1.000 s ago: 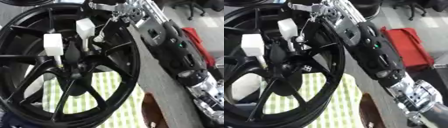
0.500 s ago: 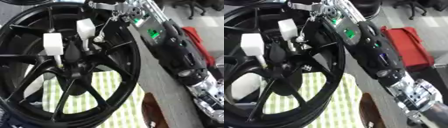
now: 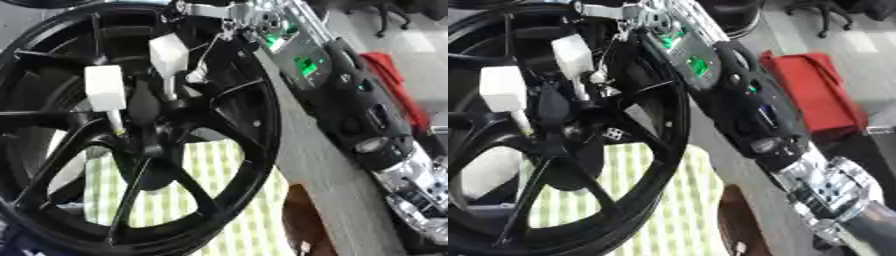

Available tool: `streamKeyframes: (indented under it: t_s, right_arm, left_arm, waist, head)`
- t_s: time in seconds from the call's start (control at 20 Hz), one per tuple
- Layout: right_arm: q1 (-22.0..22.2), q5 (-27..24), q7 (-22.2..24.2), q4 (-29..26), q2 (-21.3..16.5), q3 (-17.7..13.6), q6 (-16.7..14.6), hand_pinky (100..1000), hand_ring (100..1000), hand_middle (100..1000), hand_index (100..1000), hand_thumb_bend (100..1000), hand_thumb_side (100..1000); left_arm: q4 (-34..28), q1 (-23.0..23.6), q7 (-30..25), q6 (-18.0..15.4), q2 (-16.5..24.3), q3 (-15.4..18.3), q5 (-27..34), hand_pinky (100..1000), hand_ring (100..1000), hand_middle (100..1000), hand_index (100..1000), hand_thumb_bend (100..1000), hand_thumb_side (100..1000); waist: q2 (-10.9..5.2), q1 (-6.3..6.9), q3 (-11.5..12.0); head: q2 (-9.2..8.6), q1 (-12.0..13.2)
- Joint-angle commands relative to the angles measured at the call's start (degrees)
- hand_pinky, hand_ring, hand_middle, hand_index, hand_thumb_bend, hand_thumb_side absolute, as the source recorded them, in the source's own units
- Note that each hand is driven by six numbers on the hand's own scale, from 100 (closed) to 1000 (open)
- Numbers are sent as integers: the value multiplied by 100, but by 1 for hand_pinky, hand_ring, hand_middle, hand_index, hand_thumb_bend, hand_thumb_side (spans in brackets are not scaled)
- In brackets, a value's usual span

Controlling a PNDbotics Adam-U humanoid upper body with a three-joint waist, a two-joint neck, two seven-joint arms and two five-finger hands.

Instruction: Pull the pin out of the wheel hub.

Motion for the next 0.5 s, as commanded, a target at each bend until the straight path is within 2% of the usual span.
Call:
streamKeyframes:
  t_s: [0.05, 0.5]
  right_arm:
    - [-113, -108, -88, -59, -140, -36, 262, 646, 602, 378, 600, 348, 107]
    - [-128, -356, -137, -121, -180, -8, 636, 623, 564, 329, 511, 330, 103]
  left_arm:
    - [-44, -53, -23, 9, 62, -2, 17, 804, 884, 583, 743, 661, 510]
    - [-43, -56, -45, 31, 64, -5, 12, 804, 884, 584, 743, 660, 512]
  waist:
    - [-76, 42, 3]
    - [-96, 31, -6]
  head:
    - [-34, -27]
    - [-28, -39]
